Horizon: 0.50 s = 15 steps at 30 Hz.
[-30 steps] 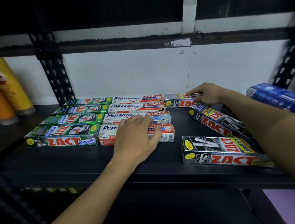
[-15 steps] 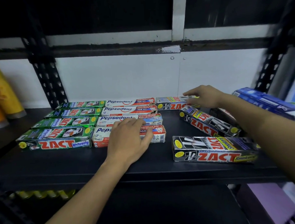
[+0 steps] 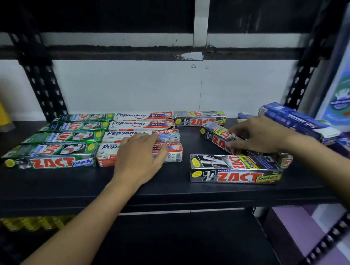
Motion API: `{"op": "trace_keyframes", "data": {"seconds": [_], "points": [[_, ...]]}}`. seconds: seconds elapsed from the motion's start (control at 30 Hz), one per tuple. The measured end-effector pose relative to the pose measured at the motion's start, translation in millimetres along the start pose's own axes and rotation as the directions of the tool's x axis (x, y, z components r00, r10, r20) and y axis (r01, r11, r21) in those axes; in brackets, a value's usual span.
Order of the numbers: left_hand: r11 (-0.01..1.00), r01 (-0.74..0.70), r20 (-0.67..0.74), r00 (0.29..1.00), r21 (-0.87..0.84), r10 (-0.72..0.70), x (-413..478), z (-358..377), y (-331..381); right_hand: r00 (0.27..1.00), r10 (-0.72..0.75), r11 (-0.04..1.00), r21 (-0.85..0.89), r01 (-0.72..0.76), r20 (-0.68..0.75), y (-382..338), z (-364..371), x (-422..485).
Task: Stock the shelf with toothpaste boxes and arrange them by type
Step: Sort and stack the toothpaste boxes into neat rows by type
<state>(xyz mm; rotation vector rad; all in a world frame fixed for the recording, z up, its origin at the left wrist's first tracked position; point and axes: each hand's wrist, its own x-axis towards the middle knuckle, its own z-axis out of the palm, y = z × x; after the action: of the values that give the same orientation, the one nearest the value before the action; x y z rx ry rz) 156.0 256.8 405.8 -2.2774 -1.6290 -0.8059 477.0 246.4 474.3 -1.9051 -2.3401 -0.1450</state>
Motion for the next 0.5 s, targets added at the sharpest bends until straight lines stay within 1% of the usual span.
{"op": "trace_keyframes", "data": {"seconds": [0.07,0.2,0.33,0.5], "points": [[1.0,0.001,0.0,1.0,0.002,-0.001,0.0,0.3,-0.4,1.0,-0.001,1.0,-0.03,0.0,-0.016,-3.8,5.4,-0.3],[1.0,0.007,-0.003,1.0,-0.002,-0.007,-0.5,-0.1,-1.2,0.999,-0.012,0.999,-0.031,0.011,-0.047,-16.7,9.3,4.4],[1.0,0.002,0.004,1.0,-0.003,-0.002,-0.2,0.1,-1.3,0.999,-0.008,0.999,0.032,0.01,-0.035,-25.4,12.3,15.8],[1.0,0.001,-0.003,1.0,-0.002,-0.001,-0.3,1.3,-2.5,0.999,0.031,0.998,0.057,-0.031,-0.012,-30.1,14.0,35.3]]}}
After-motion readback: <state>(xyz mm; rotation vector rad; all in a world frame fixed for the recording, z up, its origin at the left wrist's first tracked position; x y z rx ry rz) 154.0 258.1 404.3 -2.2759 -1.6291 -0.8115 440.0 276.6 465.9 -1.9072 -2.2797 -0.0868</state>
